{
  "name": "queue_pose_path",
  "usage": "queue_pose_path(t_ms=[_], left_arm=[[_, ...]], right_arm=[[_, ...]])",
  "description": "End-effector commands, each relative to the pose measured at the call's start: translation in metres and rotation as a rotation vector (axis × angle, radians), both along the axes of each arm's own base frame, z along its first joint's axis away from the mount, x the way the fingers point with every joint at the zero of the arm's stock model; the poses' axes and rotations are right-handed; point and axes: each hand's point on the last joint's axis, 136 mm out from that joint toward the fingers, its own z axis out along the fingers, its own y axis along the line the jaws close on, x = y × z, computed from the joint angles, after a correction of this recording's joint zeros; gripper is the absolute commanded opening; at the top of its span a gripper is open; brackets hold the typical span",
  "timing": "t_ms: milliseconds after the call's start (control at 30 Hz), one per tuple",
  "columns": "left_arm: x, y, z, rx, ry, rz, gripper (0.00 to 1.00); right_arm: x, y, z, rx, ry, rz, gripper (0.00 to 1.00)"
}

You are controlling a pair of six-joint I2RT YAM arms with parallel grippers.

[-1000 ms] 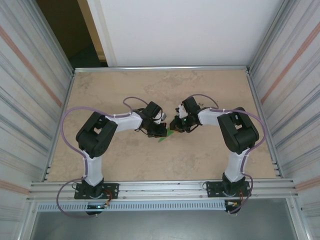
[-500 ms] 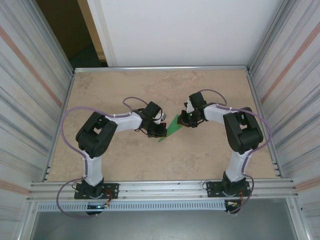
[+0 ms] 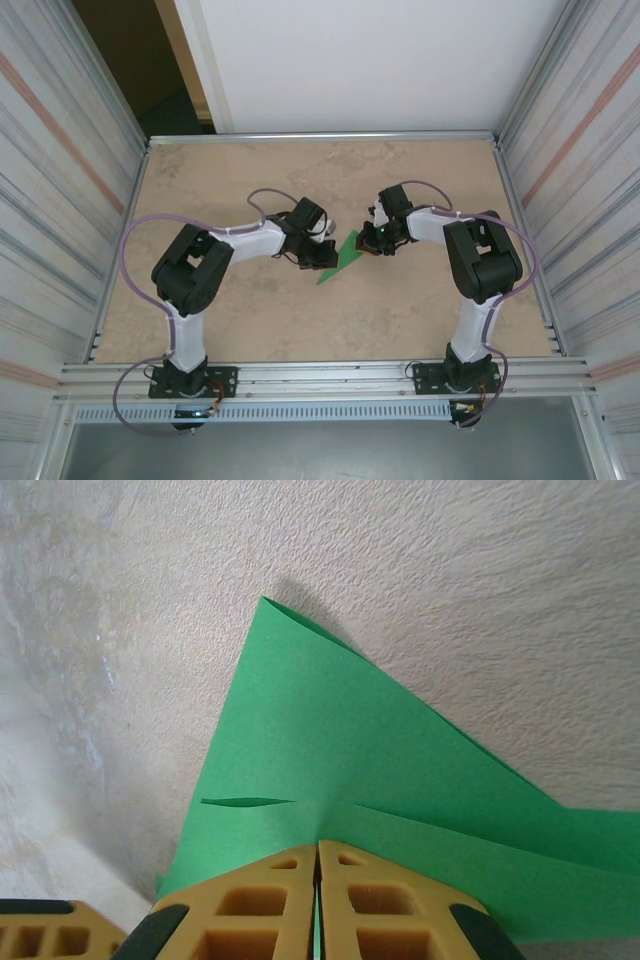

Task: Fold a paper plane with a square sheet of paper (pick it up from the middle)
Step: Fold the wing for the fifth time at the center of the table.

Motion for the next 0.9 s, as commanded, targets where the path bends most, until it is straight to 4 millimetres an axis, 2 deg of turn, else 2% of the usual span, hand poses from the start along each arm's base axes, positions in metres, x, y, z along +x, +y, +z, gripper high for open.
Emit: queue_pose_path(t_ms=[0,167,400,467,667,867], left_arm=[[0.013,-0.009,-0.003,0.01,-0.001,0.009,0.07],[0.014,-0.006,-0.022,0.065,0.036,0.028,0.05],[0.004,0.011,-0.039,0.144,0.065,0.05,0.04],[0.002,0.014,-0.042,0.156,0.071,0.056,0.03],[0.0,0.018,-0.046,0.171,0.076,0.064,0.03],[0.0,0.02,-0.048,0.178,0.08,0.066,0.02]], right_arm=[[-0.012,-0.011,-0.02,-0.04,0.048,0.011,0.1],[-0.008,-0.006,-0.009,-0.005,0.03,0.014,0.09],[0.001,0.007,0.039,0.056,-0.075,0.038,0.09],[-0.002,0.01,0.045,0.052,-0.092,0.049,0.08],[-0.024,0.029,0.031,0.013,-0.07,0.085,0.06],[-0.029,0.036,0.017,0.023,-0.038,0.086,0.03]])
